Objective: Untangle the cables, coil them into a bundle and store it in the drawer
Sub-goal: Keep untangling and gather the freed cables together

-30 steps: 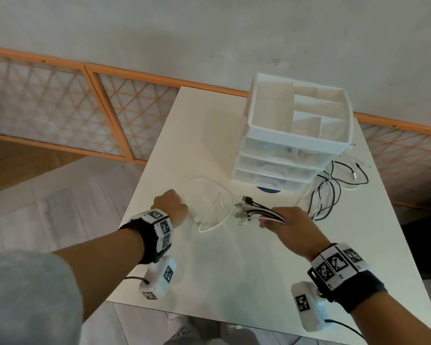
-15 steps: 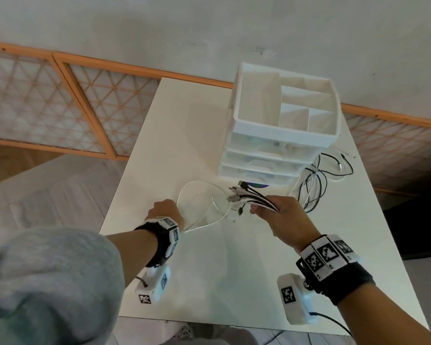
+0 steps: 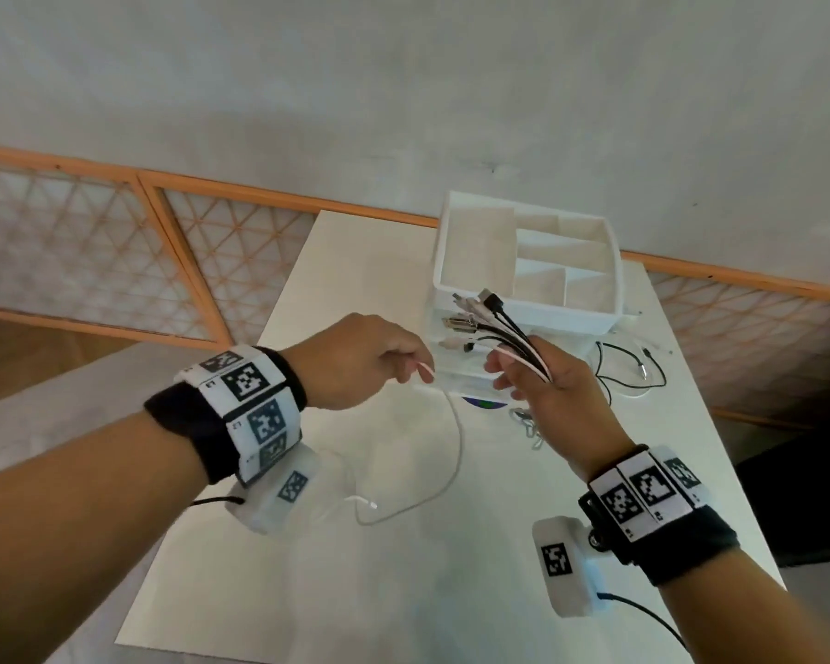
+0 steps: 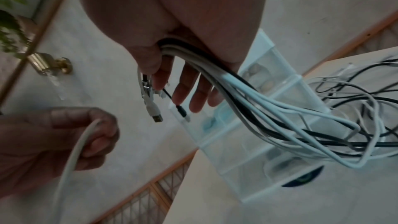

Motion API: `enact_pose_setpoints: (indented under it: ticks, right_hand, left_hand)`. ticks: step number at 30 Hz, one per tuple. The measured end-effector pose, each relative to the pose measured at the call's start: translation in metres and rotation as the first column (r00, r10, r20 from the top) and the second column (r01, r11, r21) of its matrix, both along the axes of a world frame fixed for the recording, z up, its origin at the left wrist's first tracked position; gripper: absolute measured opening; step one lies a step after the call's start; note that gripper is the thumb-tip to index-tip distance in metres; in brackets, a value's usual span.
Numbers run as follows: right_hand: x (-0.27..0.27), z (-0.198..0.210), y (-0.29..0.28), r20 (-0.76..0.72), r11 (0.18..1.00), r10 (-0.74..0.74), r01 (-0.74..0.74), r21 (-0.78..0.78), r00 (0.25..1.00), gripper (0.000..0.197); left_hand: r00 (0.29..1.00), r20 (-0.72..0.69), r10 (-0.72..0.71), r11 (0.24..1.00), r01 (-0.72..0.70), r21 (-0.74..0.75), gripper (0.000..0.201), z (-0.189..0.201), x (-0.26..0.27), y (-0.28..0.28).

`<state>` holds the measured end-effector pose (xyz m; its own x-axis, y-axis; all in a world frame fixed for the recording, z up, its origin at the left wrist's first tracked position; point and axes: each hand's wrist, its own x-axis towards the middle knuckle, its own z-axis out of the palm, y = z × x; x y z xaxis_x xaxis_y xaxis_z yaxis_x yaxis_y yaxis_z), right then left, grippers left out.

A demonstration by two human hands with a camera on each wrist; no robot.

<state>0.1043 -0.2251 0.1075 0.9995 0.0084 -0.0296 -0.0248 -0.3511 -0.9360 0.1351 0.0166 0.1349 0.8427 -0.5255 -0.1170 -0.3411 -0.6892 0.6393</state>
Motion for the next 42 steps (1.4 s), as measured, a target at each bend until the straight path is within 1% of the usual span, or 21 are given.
enact_pose_setpoints:
  ticks: [4,7,8,9,12,13,14,16,18,20,21,22,23,25,27,29,31,33,37,39,42]
  right_hand:
    - [-0.008,0.020,0.012,-0.038,0.984,0.155,-0.151,0.097,0.987,0.017]
    - [-0.012,0.021,0.010,-0.070,0.984,0.156,-0.149,0.097,0.985,0.023]
    - [-0.012,0.019,0.007,-0.085,0.986,0.144,-0.136,0.096,0.986,0.023]
    - [-0.012,0.017,0.002,-0.095,0.989,0.137,-0.131,0.075,0.986,0.022]
    - [-0.014,0.016,-0.014,-0.088,0.983,0.168,-0.174,-0.065,0.982,0.014]
    - [-0.015,0.017,-0.018,-0.078,0.974,0.195,-0.203,-0.097,0.978,0.012]
    - [-0.016,0.018,-0.021,-0.075,0.965,0.223,-0.231,-0.123,0.972,0.011]
    - [-0.016,0.019,-0.023,-0.102,0.946,0.267,-0.281,-0.164,0.958,0.011]
    - [-0.017,0.022,-0.018,-0.101,0.911,0.313,-0.328,-0.248,0.944,0.022]
    - [-0.018,0.030,-0.009,-0.033,0.871,0.381,-0.371,-0.322,0.924,0.036]
    - [-0.019,0.034,-0.004,0.034,0.857,0.413,-0.375,-0.352,0.910,0.041]
    - [-0.019,0.036,-0.001,0.100,0.849,0.433,-0.368,-0.379,0.896,0.040]
    - [-0.018,0.037,-0.001,0.149,0.849,0.432,-0.345,-0.400,0.890,0.030]
    - [-0.015,0.031,-0.008,0.186,0.873,0.351,-0.248,-0.420,0.918,0.016]
    - [-0.011,0.010,-0.023,0.194,0.897,0.219,-0.119,-0.426,0.956,0.020]
    - [-0.008,-0.018,-0.041,0.213,0.890,0.066,0.039,-0.455,0.975,0.023]
    - [-0.008,-0.053,-0.059,0.153,0.838,-0.086,0.155,-0.523,0.984,0.028]
    - [-0.012,-0.083,-0.073,0.014,0.787,-0.238,0.201,-0.584,0.971,0.040]
    - [-0.026,-0.111,-0.104,-0.213,0.682,-0.481,0.210,-0.700,0.851,0.049]
    - [-0.029,-0.112,-0.117,-0.347,0.743,-0.448,0.128,-0.657,0.824,0.034]
    - [-0.029,-0.106,-0.119,-0.427,0.858,-0.203,-0.050,-0.511,0.881,0.022]
  left_hand:
    - [0.993,-0.011,0.114,0.974,-0.114,-0.195,0.019,-0.009,-0.015,-0.037]
    - [0.951,-0.082,0.297,0.889,-0.307,-0.340,0.012,-0.022,-0.020,-0.050]
    - [0.933,-0.097,0.346,0.872,-0.358,-0.333,0.010,-0.027,-0.020,-0.050]
    - [0.922,-0.098,0.374,0.885,-0.386,-0.260,0.011,-0.030,-0.020,-0.049]
    - [0.908,-0.104,0.405,0.914,-0.404,0.036,0.027,-0.039,-0.018,-0.037]
    - [0.893,-0.069,0.445,0.896,-0.443,0.039,0.030,-0.037,-0.016,-0.033]
    - [0.873,0.003,0.487,0.873,-0.487,-0.021,0.031,-0.030,-0.013,-0.031]
    - [0.840,0.111,0.531,0.832,-0.490,-0.261,0.029,-0.005,-0.012,-0.034]
    - [0.915,0.093,0.393,0.871,-0.338,-0.357,0.031,0.023,-0.017,-0.053]
    - [0.986,0.052,0.160,0.958,-0.142,-0.250,0.038,0.037,-0.027,-0.080]
    - [0.996,0.019,0.090,0.975,-0.084,-0.208,0.040,0.035,-0.032,-0.092]
    - [0.997,-0.009,0.077,0.978,-0.077,-0.192,0.045,0.030,-0.036,-0.101]
    - [0.993,-0.025,0.114,0.973,-0.117,-0.200,0.049,0.023,-0.038,-0.107]
    - [0.977,-0.008,0.212,0.966,-0.211,-0.147,0.058,0.010,-0.037,-0.113]
    - [0.968,0.027,0.249,0.968,-0.248,-0.038,0.074,0.005,-0.034,-0.115]
    - [0.956,0.034,0.291,0.957,-0.290,-0.026,0.081,0.013,-0.032,-0.114]
    - [0.942,0.037,0.333,0.939,-0.328,-0.107,0.080,0.029,-0.026,-0.110]
    - [0.919,-0.016,0.394,0.890,-0.386,-0.245,0.072,0.043,-0.020,-0.101]
    - [0.844,-0.136,0.519,0.746,-0.525,-0.411,0.059,0.052,-0.009,-0.076]
    - [0.823,-0.200,0.531,0.702,-0.560,-0.439,0.055,0.050,-0.007,-0.064]
    - [0.814,-0.226,0.535,0.695,-0.576,-0.431,0.053,0.041,-0.006,-0.061]
